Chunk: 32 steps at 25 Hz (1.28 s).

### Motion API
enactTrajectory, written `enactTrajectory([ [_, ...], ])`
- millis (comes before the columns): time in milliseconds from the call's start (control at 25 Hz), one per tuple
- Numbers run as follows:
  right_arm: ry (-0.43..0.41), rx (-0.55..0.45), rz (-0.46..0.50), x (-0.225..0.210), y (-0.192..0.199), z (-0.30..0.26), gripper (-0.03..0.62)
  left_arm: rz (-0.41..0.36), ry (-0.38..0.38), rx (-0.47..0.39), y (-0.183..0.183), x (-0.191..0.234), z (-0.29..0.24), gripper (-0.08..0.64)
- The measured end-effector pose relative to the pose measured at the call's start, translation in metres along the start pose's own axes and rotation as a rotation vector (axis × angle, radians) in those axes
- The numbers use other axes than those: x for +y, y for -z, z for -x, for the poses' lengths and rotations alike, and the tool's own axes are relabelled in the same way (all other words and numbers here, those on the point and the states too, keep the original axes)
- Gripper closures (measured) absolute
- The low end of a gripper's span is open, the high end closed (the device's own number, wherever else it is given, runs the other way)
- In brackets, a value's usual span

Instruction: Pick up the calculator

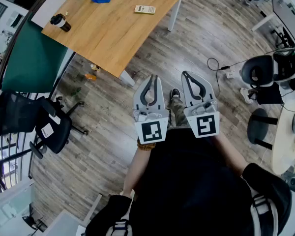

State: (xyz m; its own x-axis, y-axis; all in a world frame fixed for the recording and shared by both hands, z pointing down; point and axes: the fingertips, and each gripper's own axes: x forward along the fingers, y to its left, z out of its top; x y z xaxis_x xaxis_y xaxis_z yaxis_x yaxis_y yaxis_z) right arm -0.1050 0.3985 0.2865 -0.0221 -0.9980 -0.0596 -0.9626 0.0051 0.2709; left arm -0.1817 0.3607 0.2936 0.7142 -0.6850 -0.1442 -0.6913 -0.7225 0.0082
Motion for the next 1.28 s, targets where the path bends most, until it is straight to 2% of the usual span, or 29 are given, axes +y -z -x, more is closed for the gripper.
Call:
enactTrajectory([
  [200, 0.001, -0.016, -0.031, -0.020, 0.007, -0.016, 0.588, -0.001, -0.019, 0.022, 0.008, 0.005, -0.021, 0.511],
  [360, -0.040, -0.064, -0.073, -0.038, 0.008, -0.027, 0.586, -0.033, -0.019, 0.027, 0.008, 0.005, -0.045, 0.511],
  [600, -0.064, -0.074, -0.084, -0.071, 0.021, -0.050, 0.582, -0.047, -0.018, 0.040, 0.016, -0.003, -0.088, 0.512],
  [920, -0.139, -0.044, -0.086, -0.106, 0.045, -0.089, 0.500, -0.053, -0.030, 0.074, 0.031, -0.009, -0.145, 0.511],
  [1280, -0.212, -0.044, -0.116, -0.141, 0.066, -0.127, 0.431, -0.063, -0.083, 0.115, 0.048, -0.008, -0.195, 0.511],
])
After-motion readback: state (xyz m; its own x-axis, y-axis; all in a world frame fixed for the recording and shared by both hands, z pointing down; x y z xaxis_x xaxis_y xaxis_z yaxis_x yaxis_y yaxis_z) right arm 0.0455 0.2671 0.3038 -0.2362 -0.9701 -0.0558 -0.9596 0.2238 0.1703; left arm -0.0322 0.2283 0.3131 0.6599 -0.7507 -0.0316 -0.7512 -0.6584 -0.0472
